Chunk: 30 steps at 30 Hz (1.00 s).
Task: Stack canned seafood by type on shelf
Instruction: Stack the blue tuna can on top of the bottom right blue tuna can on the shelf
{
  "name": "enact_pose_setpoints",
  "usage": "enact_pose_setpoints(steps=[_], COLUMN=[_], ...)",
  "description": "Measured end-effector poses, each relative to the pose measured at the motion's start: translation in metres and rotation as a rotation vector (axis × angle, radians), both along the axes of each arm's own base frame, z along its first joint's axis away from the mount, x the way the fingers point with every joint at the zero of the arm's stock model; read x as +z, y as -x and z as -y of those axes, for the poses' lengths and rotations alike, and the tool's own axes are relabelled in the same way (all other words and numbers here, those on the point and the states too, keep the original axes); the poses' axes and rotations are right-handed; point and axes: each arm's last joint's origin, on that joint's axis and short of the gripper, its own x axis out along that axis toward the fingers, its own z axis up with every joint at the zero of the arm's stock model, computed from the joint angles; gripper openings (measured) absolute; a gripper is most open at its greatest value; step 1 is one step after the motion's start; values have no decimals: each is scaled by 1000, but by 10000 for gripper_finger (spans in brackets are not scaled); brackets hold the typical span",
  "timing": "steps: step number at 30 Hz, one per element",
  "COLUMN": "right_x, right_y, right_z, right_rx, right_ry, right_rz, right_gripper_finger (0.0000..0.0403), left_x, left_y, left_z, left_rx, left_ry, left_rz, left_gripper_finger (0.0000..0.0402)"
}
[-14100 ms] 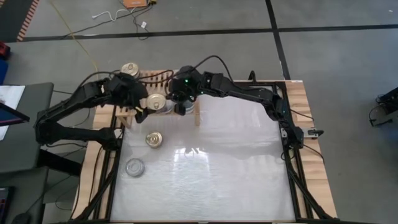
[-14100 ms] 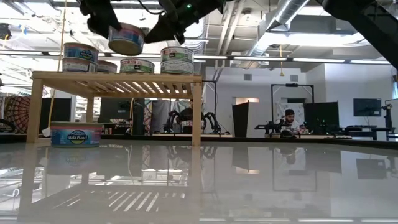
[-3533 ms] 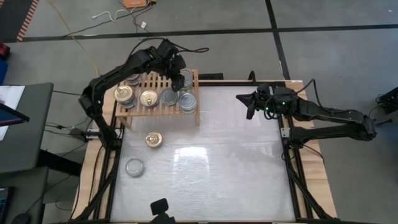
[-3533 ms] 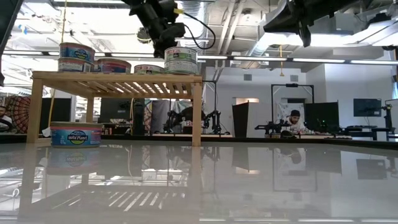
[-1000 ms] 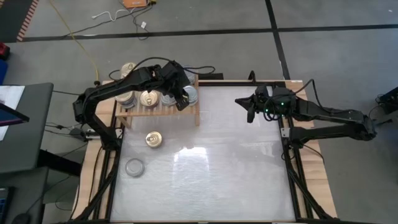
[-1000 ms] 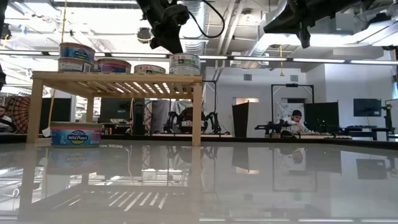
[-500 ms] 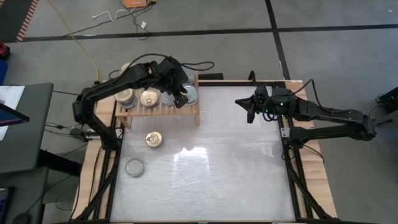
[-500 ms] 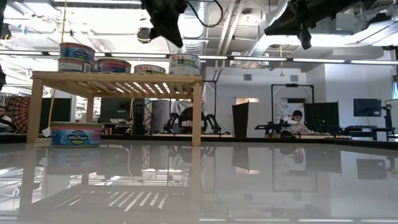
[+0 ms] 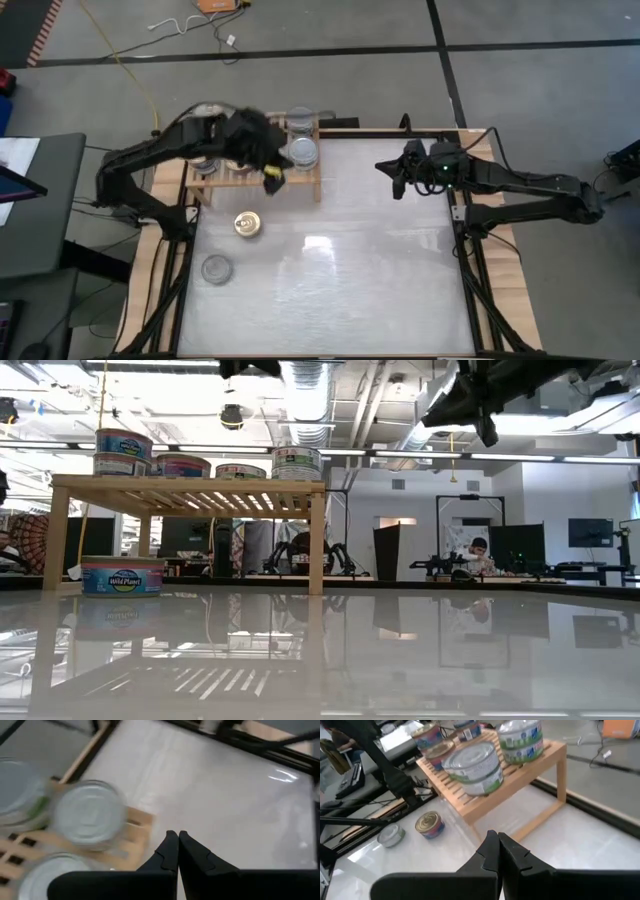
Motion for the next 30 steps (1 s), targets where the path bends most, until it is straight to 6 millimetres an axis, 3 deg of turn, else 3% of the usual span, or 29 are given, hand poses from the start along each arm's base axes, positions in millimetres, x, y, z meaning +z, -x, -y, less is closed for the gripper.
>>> enact_pose_setpoints(steps=[4, 11, 16, 21, 30], right_x=[-8, -17, -13, -6, -11], right_y=[-10, -27, -37, -52, -105], right_z=[-3, -20, -35, -54, -104], right_rx=[17, 105, 158, 166, 146], right_ry=[-32, -55, -96, -121, -172], right_rz=[-33, -59, 32, 83, 10], right_gripper_finger=[25, 25, 25, 18, 16], left_x=[-19, -70, -96, -109, -134], left_y=[6, 29, 53, 76, 111], left_z=[32, 74, 88, 95, 110], left_rx=[-41, -40, -19, -6, -55], left_ry=[-26, 59, 143, 152, 203], left_rz=[59, 206, 255, 279, 292], left_gripper_finger=[0, 0, 0, 0, 0])
